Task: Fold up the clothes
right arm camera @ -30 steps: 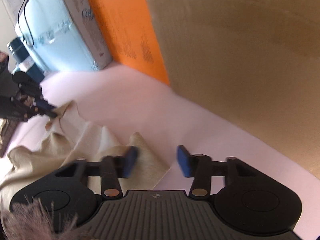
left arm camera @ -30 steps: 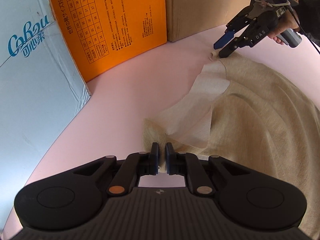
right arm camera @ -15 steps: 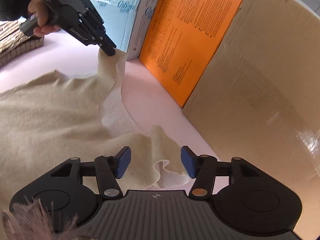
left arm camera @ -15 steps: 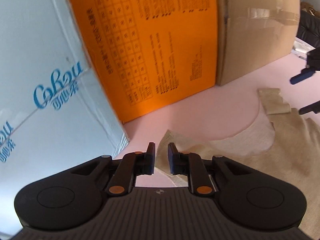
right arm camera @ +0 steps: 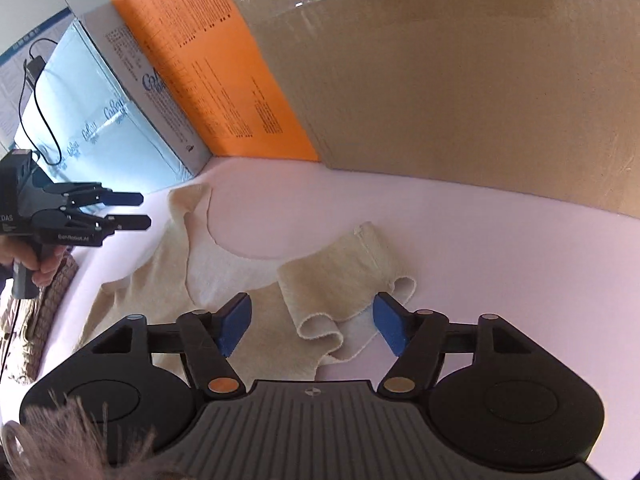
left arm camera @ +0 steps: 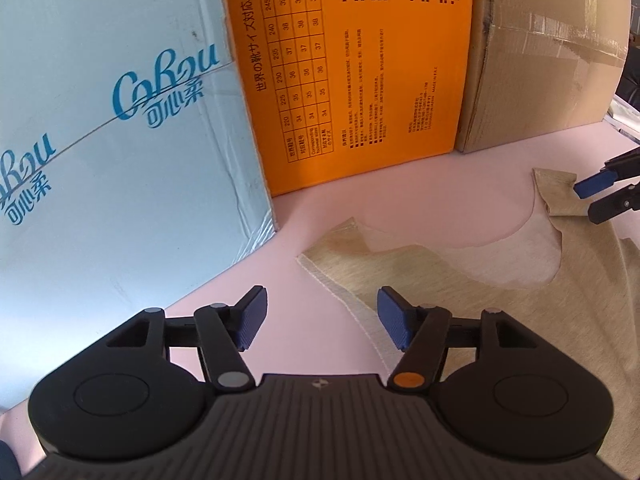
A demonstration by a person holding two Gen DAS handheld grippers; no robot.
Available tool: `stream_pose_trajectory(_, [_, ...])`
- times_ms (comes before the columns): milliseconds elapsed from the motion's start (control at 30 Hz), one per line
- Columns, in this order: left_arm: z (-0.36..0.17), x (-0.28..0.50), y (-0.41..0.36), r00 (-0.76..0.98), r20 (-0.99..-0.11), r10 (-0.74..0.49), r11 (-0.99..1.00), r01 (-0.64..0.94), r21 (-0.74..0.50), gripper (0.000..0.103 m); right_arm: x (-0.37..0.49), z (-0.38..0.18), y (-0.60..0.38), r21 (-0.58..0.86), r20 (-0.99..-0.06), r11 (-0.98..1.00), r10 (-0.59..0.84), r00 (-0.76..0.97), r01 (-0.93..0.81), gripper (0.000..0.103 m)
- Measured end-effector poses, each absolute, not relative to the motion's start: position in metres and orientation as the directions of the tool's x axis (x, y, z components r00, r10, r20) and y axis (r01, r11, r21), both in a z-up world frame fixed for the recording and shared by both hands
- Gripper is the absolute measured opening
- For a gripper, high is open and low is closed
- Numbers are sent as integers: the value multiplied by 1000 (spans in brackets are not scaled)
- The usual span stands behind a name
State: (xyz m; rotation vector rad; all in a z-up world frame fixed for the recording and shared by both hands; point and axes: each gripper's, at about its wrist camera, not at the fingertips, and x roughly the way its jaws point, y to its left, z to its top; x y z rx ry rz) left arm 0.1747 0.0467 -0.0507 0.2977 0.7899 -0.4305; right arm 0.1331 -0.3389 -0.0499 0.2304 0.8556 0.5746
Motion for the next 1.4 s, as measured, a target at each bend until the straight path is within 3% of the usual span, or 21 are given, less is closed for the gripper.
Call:
stream_pose_trajectory(200, [-58, 170, 24, 633, -732, -251, 855, 500, 140, 68, 140, -47, -339, 293, -556, 895, 446, 702, -336, 77])
stream_pose_trajectory(267, [-58, 167, 22, 638, -729, -248, 853, 501, 148, 71, 138, -42, -348, 278, -492, 918, 389, 779, -282, 90])
stream_pose_trajectory(333, [-61, 163, 23, 638, -727, -252, 850, 505, 149, 76, 139, -41, -354, 297, -504, 914, 396, 768, -276, 97])
stream_pose_trajectory(467, [-66, 158, 23, 646, -731, -220, 853, 491, 177, 76, 131, -40, -358, 265, -536, 923, 381, 753, -278, 97])
stream_pose_trajectory(833, [-67, 156, 17, 659, -721, -216, 828, 514, 222, 79, 135, -50, -346, 479, -514, 794, 600, 612, -375, 97])
stream_pose_trajectory(933, [-72, 169, 13, 659, -727, -195, 832, 503, 233, 79, 143, -54, -347, 450, -523, 817, 568, 636, -360, 97])
stream_pose_trajectory(1133, [-69, 192, 30, 672, -721, -171, 921, 368, 125, 79, 152, -50, -363, 412, -467, 867, 464, 752, -279, 97])
stream_pose_trajectory(1400, [-78, 212, 39, 707, -701, -89, 953, 264, 145, 84, 142, -44, -364, 378, -473, 881, 448, 759, -284, 97])
